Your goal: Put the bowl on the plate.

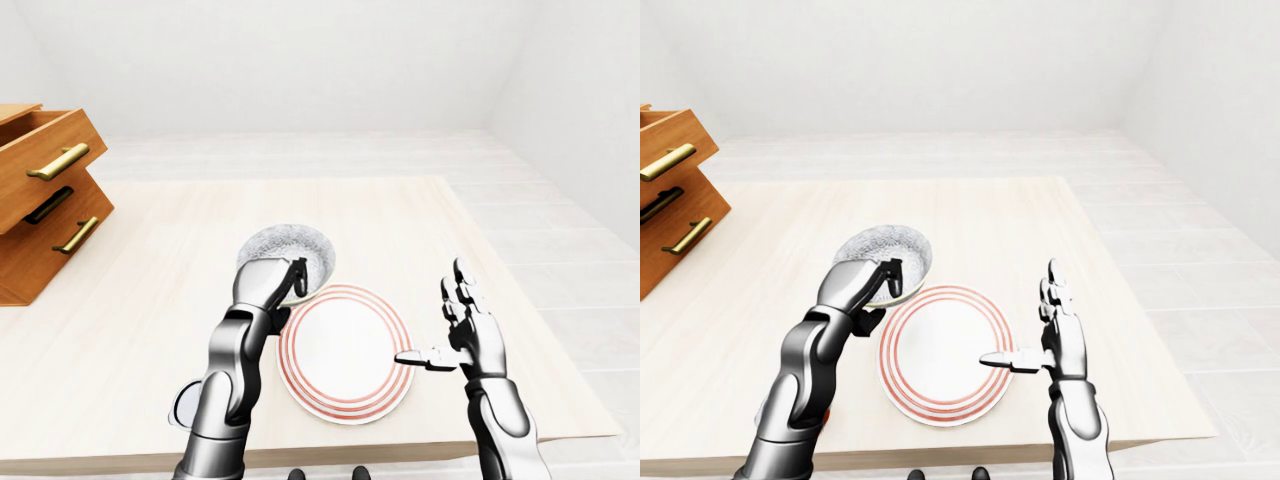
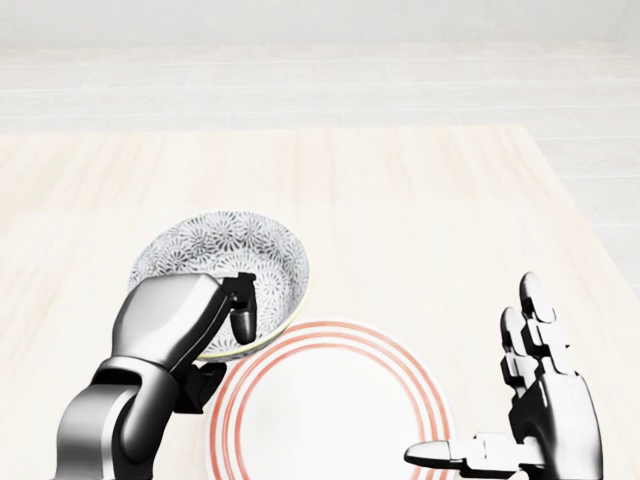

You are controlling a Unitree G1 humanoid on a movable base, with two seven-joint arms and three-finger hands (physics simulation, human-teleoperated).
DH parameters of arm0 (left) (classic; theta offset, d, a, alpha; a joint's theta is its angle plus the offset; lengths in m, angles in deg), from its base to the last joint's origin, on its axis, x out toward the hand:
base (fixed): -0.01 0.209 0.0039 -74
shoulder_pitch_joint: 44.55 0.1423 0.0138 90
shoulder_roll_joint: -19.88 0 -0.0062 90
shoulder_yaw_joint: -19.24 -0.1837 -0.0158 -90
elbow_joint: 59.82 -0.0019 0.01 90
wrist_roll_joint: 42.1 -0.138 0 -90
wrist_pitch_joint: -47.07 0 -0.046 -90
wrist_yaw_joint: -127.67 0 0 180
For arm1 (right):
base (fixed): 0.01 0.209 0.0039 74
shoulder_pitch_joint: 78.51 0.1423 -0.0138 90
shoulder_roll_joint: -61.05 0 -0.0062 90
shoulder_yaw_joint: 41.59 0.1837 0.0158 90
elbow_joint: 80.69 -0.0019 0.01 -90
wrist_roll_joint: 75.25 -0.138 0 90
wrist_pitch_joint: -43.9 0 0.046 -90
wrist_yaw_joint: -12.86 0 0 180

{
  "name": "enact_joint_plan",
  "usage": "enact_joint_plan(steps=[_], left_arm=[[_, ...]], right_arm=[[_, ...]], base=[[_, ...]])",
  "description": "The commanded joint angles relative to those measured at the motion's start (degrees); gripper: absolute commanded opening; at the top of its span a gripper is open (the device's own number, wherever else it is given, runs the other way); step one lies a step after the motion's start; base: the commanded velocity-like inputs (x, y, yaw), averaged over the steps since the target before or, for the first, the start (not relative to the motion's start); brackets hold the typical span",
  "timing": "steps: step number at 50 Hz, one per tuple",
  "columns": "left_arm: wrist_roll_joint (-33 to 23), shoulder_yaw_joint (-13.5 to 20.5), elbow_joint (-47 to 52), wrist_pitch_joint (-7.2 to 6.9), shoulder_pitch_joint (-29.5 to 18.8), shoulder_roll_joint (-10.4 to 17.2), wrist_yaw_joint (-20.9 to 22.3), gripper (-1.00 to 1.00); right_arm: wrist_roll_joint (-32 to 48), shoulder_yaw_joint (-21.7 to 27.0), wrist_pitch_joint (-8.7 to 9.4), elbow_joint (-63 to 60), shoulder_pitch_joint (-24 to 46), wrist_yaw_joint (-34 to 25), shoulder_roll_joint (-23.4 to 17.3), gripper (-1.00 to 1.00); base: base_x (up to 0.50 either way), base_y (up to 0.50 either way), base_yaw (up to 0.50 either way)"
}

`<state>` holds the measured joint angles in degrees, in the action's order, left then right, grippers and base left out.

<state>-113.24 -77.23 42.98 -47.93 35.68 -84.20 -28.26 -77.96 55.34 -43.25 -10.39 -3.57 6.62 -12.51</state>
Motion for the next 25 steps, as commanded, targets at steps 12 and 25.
enact_joint_plan(steps=[12, 25], left_arm=[[-2.6, -5.8, -0.4, 0.0, 1.5, -3.7, -2.0, -1.0], [-3.6, -9.7, -0.7, 0.0, 3.9, -5.7, -3.0, -1.0]], right_arm=[[0.2, 0.5, -0.07, -0.5, -0.8, -0.3, 0.5, 1.0], [0.1, 1.1, 1.59, -2.5, -1.3, -0.7, 0.4, 1.0]], base=[[0.0, 0.0, 0.0], [0.0, 0.0, 0.0]])
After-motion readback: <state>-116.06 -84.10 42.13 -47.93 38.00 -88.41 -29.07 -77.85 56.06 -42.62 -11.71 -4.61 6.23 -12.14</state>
